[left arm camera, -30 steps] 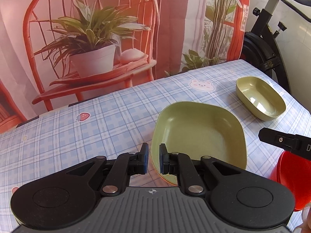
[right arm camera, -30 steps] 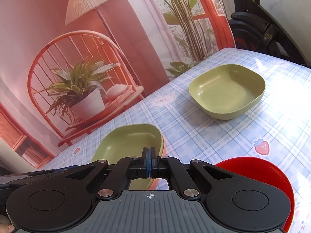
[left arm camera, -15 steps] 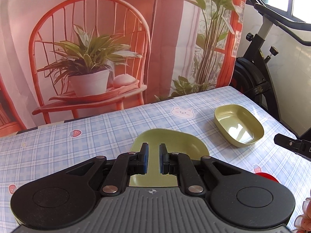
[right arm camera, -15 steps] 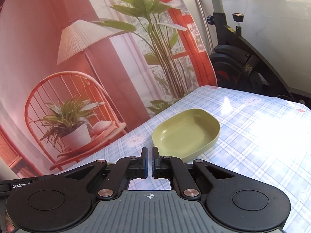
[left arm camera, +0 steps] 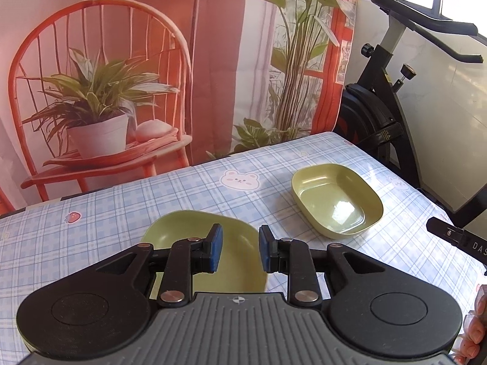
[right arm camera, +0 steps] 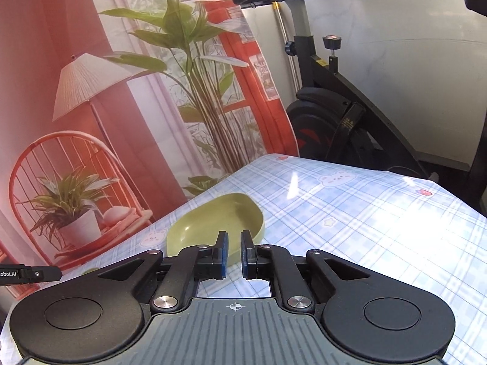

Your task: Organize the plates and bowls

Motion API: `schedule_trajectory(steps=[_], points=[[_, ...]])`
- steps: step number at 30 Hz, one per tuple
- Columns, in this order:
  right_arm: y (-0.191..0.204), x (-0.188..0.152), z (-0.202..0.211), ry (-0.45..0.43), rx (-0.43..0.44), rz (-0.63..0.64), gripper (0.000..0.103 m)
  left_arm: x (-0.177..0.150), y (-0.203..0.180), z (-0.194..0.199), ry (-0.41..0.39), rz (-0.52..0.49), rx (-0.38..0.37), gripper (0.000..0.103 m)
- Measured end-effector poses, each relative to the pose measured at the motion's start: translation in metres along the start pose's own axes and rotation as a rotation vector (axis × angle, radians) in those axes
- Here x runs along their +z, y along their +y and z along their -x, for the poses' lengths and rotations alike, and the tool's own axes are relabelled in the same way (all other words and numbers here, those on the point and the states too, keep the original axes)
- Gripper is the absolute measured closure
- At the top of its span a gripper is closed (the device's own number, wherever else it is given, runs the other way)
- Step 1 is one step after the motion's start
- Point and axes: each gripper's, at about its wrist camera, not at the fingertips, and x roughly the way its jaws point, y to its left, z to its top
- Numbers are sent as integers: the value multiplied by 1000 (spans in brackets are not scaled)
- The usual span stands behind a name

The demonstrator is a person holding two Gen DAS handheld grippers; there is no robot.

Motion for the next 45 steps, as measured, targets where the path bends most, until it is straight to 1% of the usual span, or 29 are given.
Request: schedule_trajectory(steps=[4,8,11,13,15,18,23,25,29,35,38,40,45], points=[[-19,3,-12,22,2,-9,91,7,-12,-14,14,-9,-11,73],[-29,8,-27,33,6,13,90,19,-19,-30,21,-5,-13,73],[-31,11,-41,49,19,33,86,29,-24,-46,35,8,-18,73],[-32,14,-52,61,34,41,86,33,-29,-55,42,9,-18,71],[-33,16,-63,71,45,38,86,36,-33,-65,46,9,-12,67],[-34,20,-78,83,49,28,86,40,-39,-80,49,20,-18,67],[-32,23,-100,89,45,23,86,49,-51,-112,87,26,-22,67],[-31,22,-109,98,48,24,86,52,-51,-124,115,40,-30,66],[-31,18,-119,113,43,15,86,52,-52,-143,162,84,-48,65],[-32,12,-128,137,39,16,86,50,-54,-160,195,88,-54,65],[-32,11,-129,138,41,15,86,50,-54,-168,216,104,-65,62],[-33,12,-130,140,39,10,87,49,-54,-173,232,114,-69,62],[-32,11,-132,142,50,17,87,48,-56,-181,230,127,-67,62]])
